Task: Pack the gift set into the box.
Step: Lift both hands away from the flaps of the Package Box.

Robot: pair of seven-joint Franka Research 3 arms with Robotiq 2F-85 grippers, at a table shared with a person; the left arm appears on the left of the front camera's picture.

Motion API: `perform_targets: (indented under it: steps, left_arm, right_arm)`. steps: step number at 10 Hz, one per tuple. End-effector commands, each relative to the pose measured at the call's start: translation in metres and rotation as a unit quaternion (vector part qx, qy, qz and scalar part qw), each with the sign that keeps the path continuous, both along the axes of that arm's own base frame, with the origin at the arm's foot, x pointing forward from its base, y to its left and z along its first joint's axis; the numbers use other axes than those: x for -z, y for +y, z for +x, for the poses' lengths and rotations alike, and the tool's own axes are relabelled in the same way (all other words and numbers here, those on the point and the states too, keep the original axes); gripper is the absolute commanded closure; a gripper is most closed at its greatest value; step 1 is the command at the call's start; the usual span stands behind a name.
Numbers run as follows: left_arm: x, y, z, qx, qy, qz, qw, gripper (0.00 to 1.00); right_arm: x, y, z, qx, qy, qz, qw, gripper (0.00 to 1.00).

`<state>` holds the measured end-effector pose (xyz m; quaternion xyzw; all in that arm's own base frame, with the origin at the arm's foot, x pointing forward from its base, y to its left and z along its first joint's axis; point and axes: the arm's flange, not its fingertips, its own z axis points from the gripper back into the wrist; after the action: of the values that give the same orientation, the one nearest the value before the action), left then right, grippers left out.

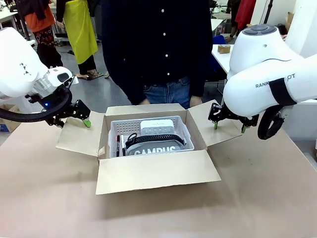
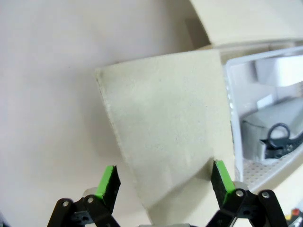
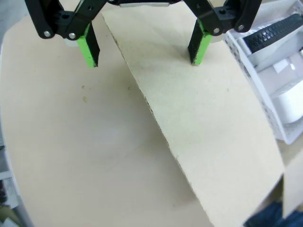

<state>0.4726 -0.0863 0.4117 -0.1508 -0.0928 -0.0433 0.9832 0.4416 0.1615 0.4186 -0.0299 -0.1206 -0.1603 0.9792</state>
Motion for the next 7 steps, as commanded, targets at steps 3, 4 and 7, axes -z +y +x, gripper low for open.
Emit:
perform_targets:
  steps: [3, 4, 7]
  left_arm:
    - [-0.076, 0.122, -0.019, 0.205, 0.103, -0.254, 0.939, 0.00]
    - [-0.065, 0.157, -0.015, 0.224, 0.135, -0.353, 0.899, 0.00]
    - [0.008, 0.234, -0.015, 0.132, 0.072, -0.647, 0.748, 0.00]
  right_arm:
    - [-0.081, -0.104, -0.054, -0.106, 0.060, 0.205, 0.971, 0.00]
    - [-0.075, -0.143, -0.064, -0.114, 0.096, 0.302, 0.942, 0.00]
    - [-0.001, -0.240, -0.079, 0.016, 0.101, 0.577, 0.810, 0.00]
